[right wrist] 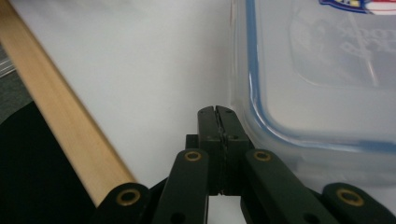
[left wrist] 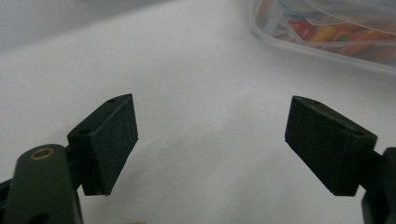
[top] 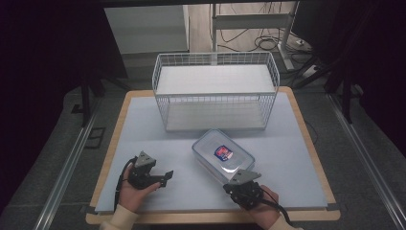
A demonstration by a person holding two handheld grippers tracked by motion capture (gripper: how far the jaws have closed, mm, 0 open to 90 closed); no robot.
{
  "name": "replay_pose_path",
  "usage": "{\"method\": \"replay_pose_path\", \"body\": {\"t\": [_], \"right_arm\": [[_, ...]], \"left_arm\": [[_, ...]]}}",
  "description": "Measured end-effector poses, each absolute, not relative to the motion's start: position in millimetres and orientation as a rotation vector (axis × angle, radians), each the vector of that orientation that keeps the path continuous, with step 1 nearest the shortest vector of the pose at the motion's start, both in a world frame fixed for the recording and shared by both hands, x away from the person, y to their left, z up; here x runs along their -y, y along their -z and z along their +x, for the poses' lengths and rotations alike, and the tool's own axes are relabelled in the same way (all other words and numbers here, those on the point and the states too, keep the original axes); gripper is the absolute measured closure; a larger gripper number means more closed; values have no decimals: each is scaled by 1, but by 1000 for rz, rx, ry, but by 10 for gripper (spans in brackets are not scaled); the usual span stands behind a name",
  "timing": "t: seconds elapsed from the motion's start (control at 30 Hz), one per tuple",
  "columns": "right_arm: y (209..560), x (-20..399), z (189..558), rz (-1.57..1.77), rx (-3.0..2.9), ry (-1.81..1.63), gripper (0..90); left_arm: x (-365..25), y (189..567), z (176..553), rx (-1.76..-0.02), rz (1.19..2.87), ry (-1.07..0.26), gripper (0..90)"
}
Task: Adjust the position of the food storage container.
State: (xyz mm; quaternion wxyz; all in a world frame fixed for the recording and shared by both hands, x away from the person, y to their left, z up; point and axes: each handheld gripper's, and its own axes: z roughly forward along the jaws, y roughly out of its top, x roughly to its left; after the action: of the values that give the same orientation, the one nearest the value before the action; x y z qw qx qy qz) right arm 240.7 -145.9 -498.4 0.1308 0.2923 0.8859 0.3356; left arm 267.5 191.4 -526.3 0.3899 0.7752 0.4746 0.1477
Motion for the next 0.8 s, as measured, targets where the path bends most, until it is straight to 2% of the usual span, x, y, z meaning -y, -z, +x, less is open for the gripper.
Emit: {"method": "replay_pose_path", "body": {"t": [0.23,0.8], "right_arm": [[502,144,240,857,-2530,-951,898],[498,183,260,999,-2416,-928,898]], "left_arm": [[-193,526,268,-1208,1967,-373,169],[-192,526,268,-1209,1971,-374,169]]}}
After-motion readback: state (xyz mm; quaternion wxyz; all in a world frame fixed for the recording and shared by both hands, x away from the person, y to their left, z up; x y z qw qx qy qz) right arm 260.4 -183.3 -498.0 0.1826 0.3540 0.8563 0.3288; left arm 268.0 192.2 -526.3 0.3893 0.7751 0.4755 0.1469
